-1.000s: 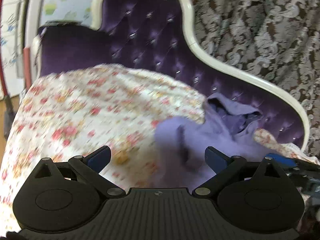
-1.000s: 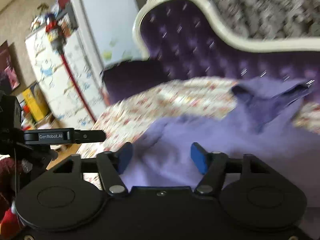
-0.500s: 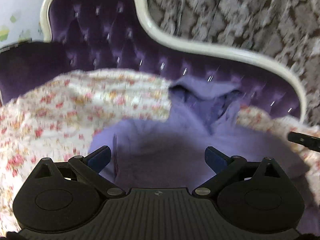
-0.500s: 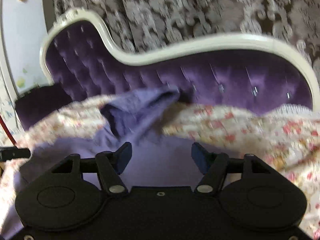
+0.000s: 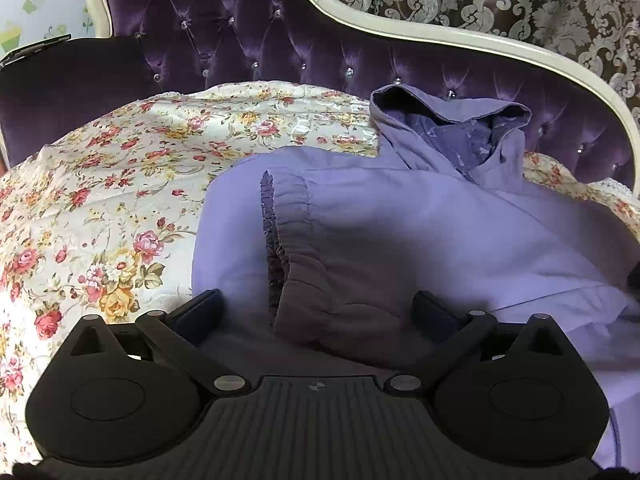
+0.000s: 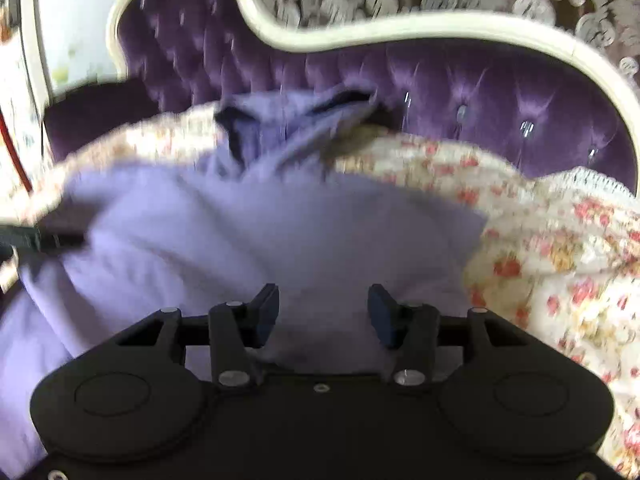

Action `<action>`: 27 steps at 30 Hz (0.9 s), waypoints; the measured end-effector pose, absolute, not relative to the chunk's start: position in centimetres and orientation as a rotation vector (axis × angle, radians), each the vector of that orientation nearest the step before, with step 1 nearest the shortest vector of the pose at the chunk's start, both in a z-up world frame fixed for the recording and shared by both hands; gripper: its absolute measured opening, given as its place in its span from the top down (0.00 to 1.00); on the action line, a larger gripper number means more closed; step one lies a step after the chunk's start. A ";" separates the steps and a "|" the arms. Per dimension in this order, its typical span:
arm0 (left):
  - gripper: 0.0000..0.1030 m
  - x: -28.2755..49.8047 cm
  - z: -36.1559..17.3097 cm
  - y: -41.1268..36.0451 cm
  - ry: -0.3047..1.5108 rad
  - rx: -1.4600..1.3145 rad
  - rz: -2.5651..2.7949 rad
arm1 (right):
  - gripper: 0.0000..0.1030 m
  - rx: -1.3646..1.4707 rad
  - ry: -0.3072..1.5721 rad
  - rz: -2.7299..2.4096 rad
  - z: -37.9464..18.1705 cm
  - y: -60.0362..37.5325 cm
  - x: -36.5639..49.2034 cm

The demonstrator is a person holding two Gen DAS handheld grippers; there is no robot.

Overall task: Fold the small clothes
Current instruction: 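Smooth the folded jacket near the hood with the right tool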

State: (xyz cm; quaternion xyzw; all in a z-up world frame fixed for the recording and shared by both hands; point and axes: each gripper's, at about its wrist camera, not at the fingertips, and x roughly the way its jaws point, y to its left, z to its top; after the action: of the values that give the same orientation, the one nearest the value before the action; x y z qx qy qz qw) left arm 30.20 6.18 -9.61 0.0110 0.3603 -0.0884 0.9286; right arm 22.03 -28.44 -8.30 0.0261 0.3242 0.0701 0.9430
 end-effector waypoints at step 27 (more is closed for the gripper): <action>0.02 35.8 0.8 2.0 0.712 -0.022 -0.330 | 0.36 0.453 0.632 0.230 -1.6 -33.4 36.5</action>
State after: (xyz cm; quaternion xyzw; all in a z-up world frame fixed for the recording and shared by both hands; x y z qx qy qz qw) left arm 35.84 1.95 0.79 -0.0107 0.3471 -0.1607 0.9239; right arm 36.54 -33.40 -1.61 0.2204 0.3074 0.1119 0.9189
